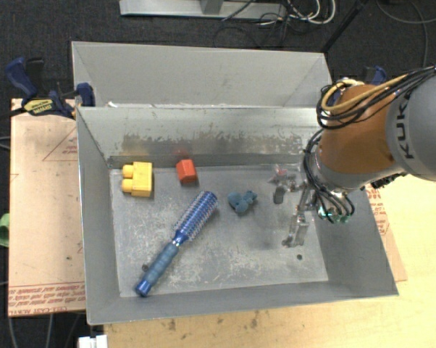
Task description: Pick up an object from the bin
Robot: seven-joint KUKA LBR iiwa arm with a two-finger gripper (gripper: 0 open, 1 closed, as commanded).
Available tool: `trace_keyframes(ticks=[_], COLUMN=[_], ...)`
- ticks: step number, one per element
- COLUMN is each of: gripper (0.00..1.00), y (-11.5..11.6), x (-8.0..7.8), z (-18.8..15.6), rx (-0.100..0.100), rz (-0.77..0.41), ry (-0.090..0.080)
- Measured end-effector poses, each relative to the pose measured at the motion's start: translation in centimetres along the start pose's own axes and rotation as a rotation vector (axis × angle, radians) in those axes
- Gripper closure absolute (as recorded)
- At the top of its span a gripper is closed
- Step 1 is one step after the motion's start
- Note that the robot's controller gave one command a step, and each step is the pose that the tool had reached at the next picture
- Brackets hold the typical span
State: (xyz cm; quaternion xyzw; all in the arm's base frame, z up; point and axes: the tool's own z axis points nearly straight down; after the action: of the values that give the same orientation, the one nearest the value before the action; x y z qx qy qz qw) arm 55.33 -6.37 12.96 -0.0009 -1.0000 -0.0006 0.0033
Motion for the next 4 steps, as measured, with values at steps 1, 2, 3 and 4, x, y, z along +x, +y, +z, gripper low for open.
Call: trace_keyframes(ticks=[1, 2, 3, 4], gripper=[0.0, 0.0, 0.0, 0.0], y=[8.2, 10.4, 11.3, 9.9], x=[-10.3, -3.3, -3.6, -10.3], z=[3.1, -2.7, -3.1, -1.1], rx=[-0.002, 0.0, 0.001, 0.003], rz=[-0.081, -0.186, -0.273, -0.349], ry=[-0.014, -0.009, -0.009, -0.014])
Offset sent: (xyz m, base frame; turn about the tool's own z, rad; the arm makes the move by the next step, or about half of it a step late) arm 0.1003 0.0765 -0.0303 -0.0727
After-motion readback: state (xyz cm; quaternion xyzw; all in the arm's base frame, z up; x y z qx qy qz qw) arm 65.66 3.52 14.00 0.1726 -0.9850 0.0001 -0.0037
